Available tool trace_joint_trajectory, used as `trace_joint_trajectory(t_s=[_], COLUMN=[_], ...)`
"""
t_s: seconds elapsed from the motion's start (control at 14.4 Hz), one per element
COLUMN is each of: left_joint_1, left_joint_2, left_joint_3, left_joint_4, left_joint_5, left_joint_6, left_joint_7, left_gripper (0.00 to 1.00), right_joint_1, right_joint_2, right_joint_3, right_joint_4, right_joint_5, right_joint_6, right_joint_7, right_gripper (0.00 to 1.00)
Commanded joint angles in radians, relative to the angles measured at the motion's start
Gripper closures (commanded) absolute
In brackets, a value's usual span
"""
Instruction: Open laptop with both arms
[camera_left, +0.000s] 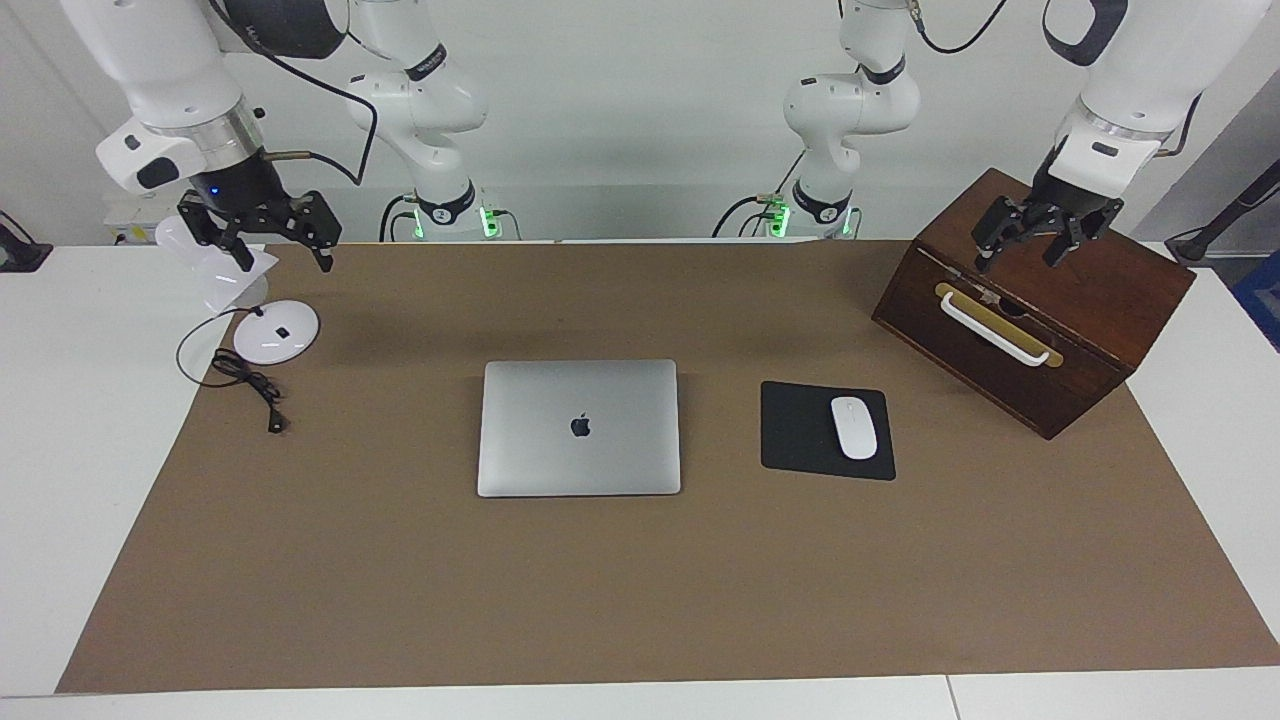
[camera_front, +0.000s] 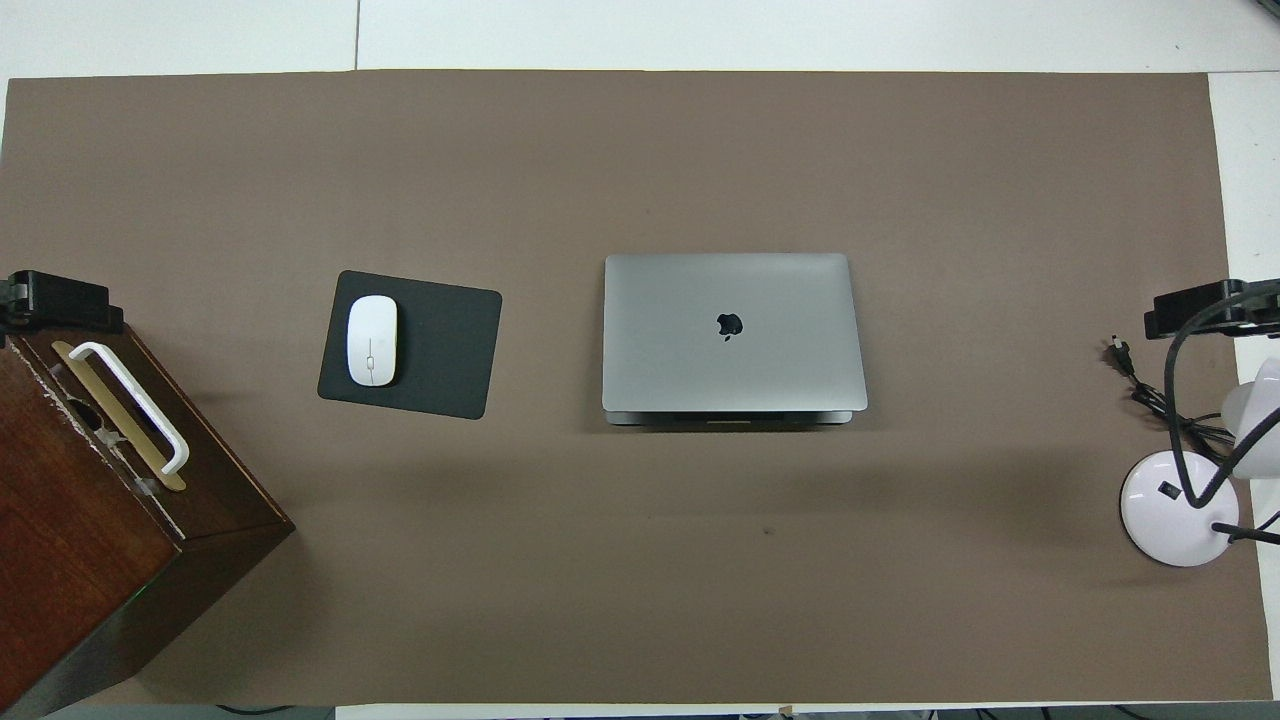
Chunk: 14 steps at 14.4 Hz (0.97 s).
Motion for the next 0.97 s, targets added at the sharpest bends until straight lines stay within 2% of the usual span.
trace_joint_trajectory(t_s=[0.0, 0.9], left_joint_1=[-0.011, -0.006], left_joint_2=[-0.027, -0.029], left_joint_3=[0.008, 0.012], left_joint_4=[-0.026, -0.029], left_joint_5=[0.017, 0.017], left_joint_6=[-0.004, -0.012], left_joint_7=[0.009, 0.005], left_gripper=[0.0, 0.0], right_joint_1=[-0.003, -0.001], right_joint_2=[-0.018, -0.016], right_joint_3=[0.005, 0.005], right_joint_4=[-0.02, -0.015], right_joint_5=[-0.009, -0.009], right_joint_6=[0.009, 0.011], right_joint_7=[0.007, 0.004], right_gripper=[0.0, 0.0])
